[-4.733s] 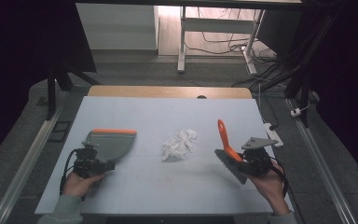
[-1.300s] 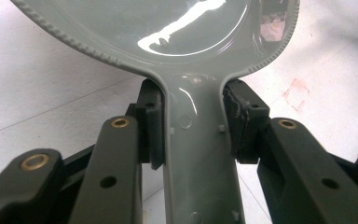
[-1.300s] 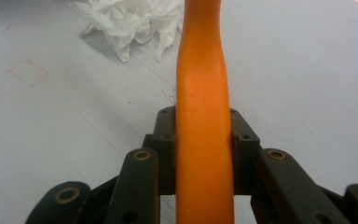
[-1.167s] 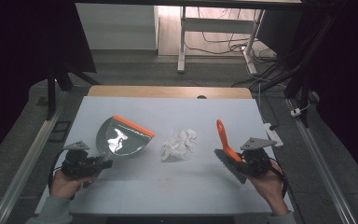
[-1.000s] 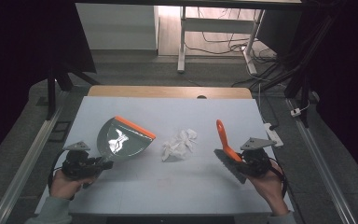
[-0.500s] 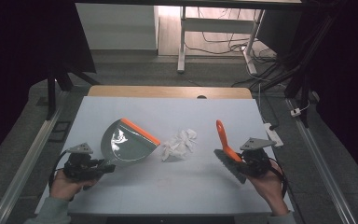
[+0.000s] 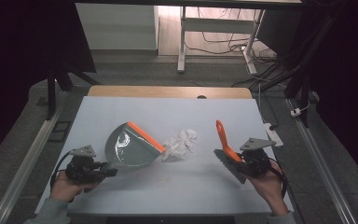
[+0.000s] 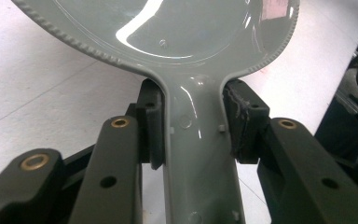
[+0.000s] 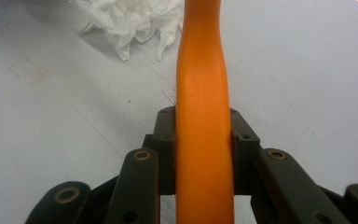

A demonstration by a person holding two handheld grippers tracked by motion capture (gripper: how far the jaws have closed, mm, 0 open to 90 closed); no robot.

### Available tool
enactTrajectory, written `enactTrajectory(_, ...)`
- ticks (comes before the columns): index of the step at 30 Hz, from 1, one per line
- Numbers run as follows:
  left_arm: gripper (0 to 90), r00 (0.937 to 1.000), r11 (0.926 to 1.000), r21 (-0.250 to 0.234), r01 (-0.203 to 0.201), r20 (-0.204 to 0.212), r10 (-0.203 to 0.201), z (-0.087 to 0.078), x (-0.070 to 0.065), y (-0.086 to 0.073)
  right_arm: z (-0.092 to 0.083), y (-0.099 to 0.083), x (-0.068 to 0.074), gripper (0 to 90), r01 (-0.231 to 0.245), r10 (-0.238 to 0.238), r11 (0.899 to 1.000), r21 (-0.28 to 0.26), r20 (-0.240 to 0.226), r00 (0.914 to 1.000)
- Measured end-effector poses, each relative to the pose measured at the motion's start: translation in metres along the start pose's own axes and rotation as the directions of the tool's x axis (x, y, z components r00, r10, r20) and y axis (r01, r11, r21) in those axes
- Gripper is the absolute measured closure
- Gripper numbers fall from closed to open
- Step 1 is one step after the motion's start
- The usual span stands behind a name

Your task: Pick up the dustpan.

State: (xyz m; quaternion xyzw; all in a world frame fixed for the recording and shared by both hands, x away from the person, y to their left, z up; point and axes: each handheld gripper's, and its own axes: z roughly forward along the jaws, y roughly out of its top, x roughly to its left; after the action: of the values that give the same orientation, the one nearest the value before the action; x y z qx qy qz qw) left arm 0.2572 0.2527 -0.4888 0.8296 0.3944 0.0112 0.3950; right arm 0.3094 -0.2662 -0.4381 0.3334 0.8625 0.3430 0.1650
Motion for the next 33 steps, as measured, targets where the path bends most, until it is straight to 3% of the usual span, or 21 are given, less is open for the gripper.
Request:
enactTrajectory(15, 61.7, 0.9974, 0.9963, 0.056, -0.065, 0.037, 0.063, 0.002, -0.006, -0.002, 0.001, 0.000, 0.000, 69.9, 0.003, -0.003, 1.000, 0.002, 0.002, 1.0000)
enactTrajectory(26, 61.7, 0.9914, 0.9841, 0.126, -0.125, 0.055, 0.119, 0.011, -0.012, -0.003, 0.002, 0.000, 0.001, 69.9, 0.008, -0.008, 1.000, 0.003, 0.002, 1.0000)
enactTrajectory(33, 61.7, 0.9888, 0.9773, 0.156, -0.143, 0.067, 0.133, 0.017, -0.016, -0.002, 0.002, 0.000, 0.001, 69.9, 0.005, -0.005, 1.000, 0.004, 0.001, 1.0000)
